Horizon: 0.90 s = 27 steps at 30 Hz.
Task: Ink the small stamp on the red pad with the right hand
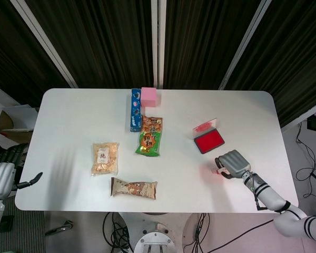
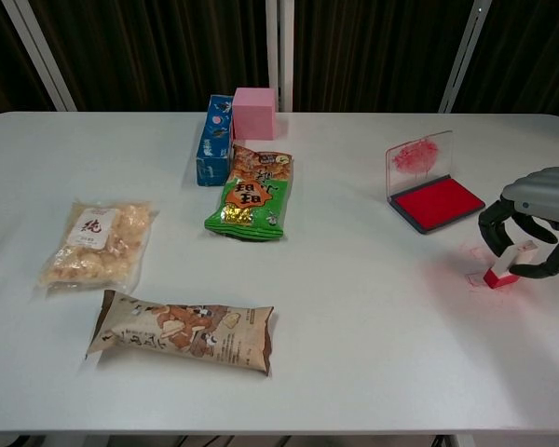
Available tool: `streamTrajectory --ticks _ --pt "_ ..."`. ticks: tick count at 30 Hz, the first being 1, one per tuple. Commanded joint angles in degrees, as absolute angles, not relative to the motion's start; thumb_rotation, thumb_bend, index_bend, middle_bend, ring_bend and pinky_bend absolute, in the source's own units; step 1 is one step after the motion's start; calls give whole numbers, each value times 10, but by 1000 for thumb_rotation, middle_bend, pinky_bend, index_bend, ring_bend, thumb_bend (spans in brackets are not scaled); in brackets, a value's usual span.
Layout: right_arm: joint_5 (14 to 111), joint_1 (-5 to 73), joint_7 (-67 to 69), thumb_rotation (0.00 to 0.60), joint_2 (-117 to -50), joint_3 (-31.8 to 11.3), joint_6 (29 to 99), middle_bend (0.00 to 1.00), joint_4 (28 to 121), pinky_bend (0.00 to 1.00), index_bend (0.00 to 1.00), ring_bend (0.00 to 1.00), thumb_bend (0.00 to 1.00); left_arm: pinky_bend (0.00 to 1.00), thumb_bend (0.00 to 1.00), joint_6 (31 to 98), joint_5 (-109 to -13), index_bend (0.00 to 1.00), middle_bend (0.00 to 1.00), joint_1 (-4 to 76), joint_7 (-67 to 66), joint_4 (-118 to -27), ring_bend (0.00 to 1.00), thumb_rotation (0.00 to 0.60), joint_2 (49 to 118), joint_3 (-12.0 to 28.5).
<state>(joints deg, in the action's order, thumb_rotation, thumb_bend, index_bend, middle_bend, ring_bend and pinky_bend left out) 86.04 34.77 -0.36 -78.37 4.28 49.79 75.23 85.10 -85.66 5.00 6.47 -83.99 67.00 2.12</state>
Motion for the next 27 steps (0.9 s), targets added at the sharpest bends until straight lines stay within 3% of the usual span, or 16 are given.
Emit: streamTrajectory --ticks 1,12,14,17,19,23,24,25,26,27 --pt "862 347 -4 600 -783 43 499 485 752 919 539 711 271 206 165 851 -856 110 132 50 65 -840 118 309 670 22" --pt "868 347 -3 600 -776 45 494 380 754 919 399 678 226 206 165 850 -857 110 131 51 64 -840 118 308 670 22" --pt "870 348 -2 600 -771 46 493 354 758 919 353 673 214 206 166 850 -856 110 131 50 64 -841 118 308 670 22" --pt "875 347 3 600 -755 50 495 288 771 919 200 652 186 206 165 850 -857 110 132 50 64 -842 118 305 669 22" --pt "883 340 4 600 -738 52 513 241 785 913 112 629 165 206 166 852 -856 110 132 49 64 -843 118 304 668 22" --pt "905 302 -8 600 -685 57 598 190 831 883 48 567 142 206 166 855 -856 110 131 47 62 -845 118 305 665 23" --pt "908 289 -7 600 -670 57 624 170 845 847 33 517 138 206 166 855 -856 110 131 47 61 -846 118 306 665 23" --pt "910 270 -2 600 -650 59 658 135 863 747 18 428 132 206 166 856 -857 110 132 47 60 -847 118 307 664 23" --pt "911 255 6 600 -635 60 683 94 877 604 7 322 127 206 165 857 -857 110 132 47 59 -849 118 309 664 24" --pt "911 234 24 600 -617 62 716 46 893 378 0 177 119 206 166 857 -857 110 132 47 58 -850 118 309 663 24"
